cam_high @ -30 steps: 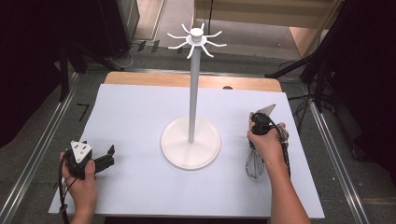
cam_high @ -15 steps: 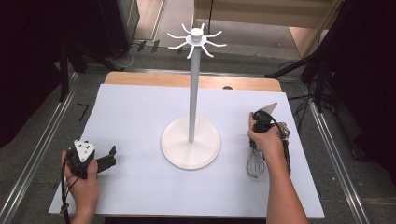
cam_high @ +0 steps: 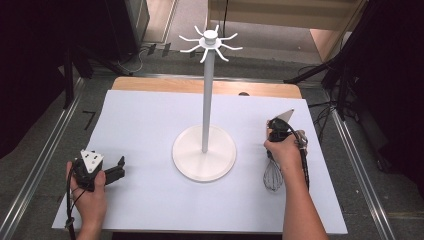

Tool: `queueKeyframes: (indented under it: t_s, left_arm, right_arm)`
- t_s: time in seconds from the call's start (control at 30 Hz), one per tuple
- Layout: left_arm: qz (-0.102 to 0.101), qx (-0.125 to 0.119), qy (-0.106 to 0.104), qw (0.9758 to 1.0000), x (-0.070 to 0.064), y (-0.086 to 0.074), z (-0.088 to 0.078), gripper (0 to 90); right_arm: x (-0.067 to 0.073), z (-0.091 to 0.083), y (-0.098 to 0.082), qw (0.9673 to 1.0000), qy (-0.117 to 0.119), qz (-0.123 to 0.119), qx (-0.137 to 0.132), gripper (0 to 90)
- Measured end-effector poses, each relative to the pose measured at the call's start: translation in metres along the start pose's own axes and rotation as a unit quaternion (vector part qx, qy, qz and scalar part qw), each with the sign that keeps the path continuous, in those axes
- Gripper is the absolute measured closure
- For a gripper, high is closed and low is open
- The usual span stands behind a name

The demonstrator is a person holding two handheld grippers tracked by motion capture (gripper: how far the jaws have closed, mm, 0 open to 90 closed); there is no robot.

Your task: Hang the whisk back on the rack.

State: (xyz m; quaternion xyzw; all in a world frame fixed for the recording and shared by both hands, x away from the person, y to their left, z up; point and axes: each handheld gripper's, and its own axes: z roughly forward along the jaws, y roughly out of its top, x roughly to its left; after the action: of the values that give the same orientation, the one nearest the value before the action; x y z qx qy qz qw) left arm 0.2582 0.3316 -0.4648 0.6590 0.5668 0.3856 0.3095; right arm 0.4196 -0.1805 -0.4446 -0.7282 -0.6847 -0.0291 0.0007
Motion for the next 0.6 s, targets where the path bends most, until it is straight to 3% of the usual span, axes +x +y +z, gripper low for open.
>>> queueKeyframes:
  t_s: [0.2,0.33,0.43,0.6]
  left_arm:
    - [-0.003,-0.002,-0.002,1.0,0.001,0.0,0.0,7.8]
    - [-0.006,-0.003,-0.003,1.0,0.001,0.0,0.0,7.8]
    - [-0.005,-0.003,-0.002,1.0,0.001,0.0,-0.001,7.8]
    - [-0.004,-0.003,-0.001,1.0,0.001,0.0,-0.001,7.8]
  right_arm:
    - [-0.01,-0.001,-0.002,0.9994,0.033,0.007,-0.006,82.8]
    - [-0.012,-0.005,-0.005,0.9985,0.051,-0.009,-0.019,83.0]
    - [-0.01,-0.01,-0.01,0.9972,0.059,-0.02,-0.042,83.0]
    - [-0.006,-0.022,-0.02,0.9915,0.077,-0.044,-0.095,83.0]
